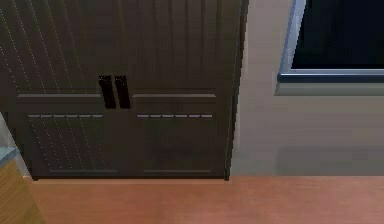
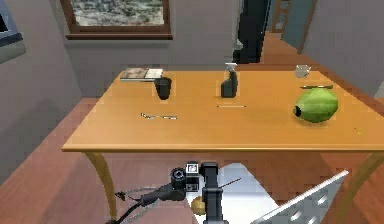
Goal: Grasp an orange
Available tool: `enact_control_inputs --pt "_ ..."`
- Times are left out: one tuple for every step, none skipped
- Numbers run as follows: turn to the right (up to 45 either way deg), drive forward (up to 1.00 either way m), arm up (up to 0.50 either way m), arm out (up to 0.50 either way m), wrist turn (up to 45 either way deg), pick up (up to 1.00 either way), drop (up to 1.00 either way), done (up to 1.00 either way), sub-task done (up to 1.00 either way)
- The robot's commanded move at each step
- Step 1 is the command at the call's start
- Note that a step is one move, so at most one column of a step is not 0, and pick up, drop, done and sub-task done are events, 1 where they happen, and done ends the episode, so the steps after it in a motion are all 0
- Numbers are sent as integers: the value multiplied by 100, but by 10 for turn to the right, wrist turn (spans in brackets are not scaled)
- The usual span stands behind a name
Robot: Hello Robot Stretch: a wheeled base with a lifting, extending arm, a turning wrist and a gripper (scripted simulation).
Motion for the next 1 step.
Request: enact_control_inputs --pt "0 0 0 0 450 0 0 0 0"
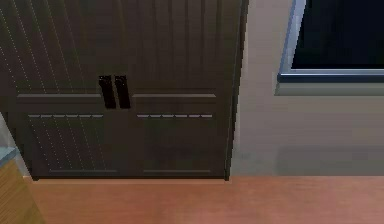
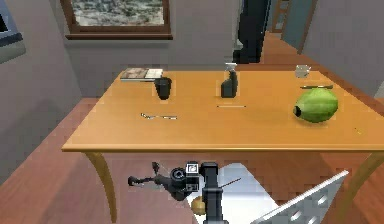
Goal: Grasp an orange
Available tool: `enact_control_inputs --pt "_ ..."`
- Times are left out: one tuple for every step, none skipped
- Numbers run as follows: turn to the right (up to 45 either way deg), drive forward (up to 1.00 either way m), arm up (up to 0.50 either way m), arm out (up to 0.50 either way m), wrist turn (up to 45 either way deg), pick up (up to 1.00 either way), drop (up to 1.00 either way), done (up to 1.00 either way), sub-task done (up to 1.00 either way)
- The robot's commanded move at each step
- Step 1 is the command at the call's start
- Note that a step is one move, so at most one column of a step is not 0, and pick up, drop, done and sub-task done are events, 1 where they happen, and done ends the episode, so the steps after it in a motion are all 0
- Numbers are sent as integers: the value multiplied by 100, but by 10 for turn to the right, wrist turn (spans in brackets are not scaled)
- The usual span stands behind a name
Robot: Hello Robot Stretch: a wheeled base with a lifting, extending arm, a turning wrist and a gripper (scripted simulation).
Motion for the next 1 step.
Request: enact_control_inputs --pt "0 0 0 0 450 0 0 0 0"
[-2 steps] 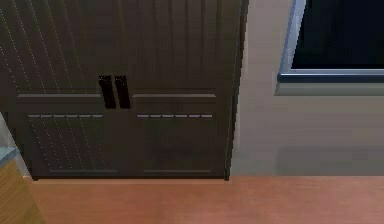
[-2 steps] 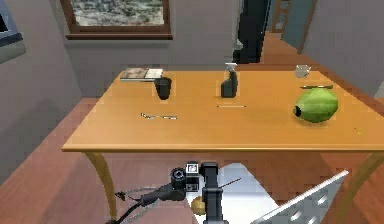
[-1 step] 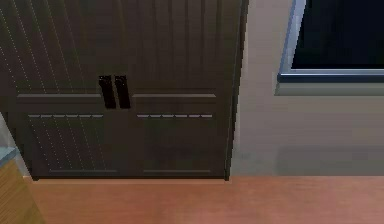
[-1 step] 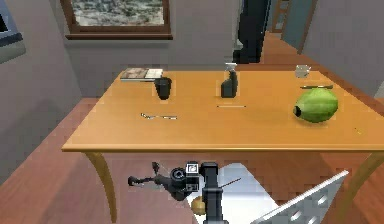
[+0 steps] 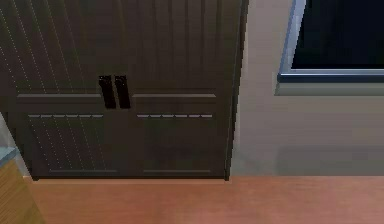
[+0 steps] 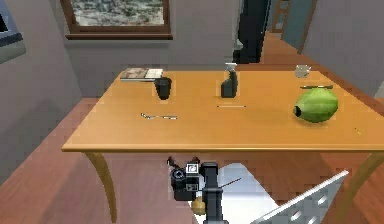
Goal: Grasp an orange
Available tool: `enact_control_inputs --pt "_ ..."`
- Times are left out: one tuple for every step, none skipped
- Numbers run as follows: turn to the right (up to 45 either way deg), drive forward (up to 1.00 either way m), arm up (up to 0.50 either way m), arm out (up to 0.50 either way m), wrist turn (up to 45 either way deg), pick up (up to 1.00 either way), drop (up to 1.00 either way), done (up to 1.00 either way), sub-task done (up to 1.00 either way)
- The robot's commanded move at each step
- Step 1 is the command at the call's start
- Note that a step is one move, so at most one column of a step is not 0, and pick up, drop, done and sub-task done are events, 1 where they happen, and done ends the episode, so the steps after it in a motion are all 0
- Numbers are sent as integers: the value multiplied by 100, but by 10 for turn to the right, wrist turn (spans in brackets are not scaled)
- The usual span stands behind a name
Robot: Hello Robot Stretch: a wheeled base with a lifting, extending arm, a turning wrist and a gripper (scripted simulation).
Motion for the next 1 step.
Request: enact_control_inputs --pt "0 0 0 0 240 0 0 0 0"
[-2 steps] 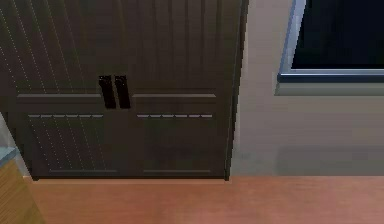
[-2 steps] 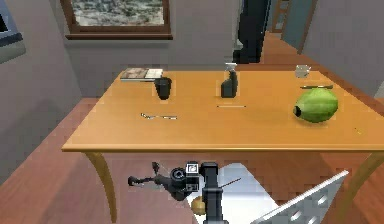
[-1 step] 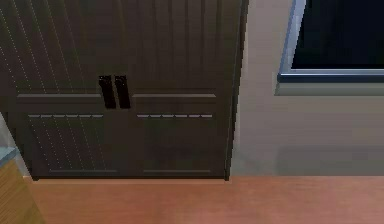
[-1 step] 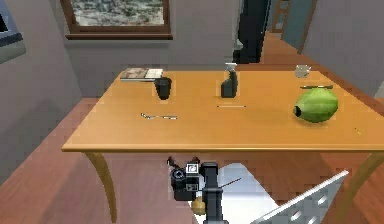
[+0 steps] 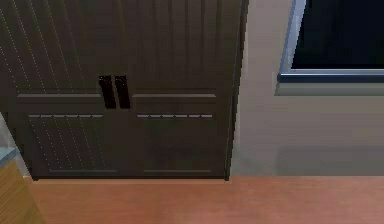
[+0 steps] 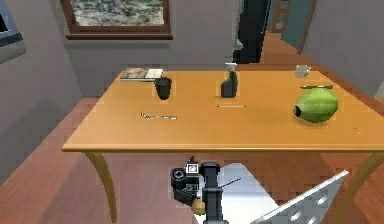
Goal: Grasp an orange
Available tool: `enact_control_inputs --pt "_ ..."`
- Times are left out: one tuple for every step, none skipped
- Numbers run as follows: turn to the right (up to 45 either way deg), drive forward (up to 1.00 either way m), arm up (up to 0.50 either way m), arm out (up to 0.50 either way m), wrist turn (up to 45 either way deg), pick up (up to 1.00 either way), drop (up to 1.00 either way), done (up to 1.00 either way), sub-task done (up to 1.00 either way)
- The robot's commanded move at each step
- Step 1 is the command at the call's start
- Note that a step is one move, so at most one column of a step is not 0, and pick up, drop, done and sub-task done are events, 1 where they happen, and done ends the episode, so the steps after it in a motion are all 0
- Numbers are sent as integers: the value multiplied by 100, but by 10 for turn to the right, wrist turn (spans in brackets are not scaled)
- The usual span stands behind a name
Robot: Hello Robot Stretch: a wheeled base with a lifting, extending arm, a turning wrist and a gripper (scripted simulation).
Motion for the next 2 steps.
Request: enact_control_inputs --pt "0 0 -30 0 0 0 0 0 0" --pt "0 0 0 0 0 100 0 0 0"
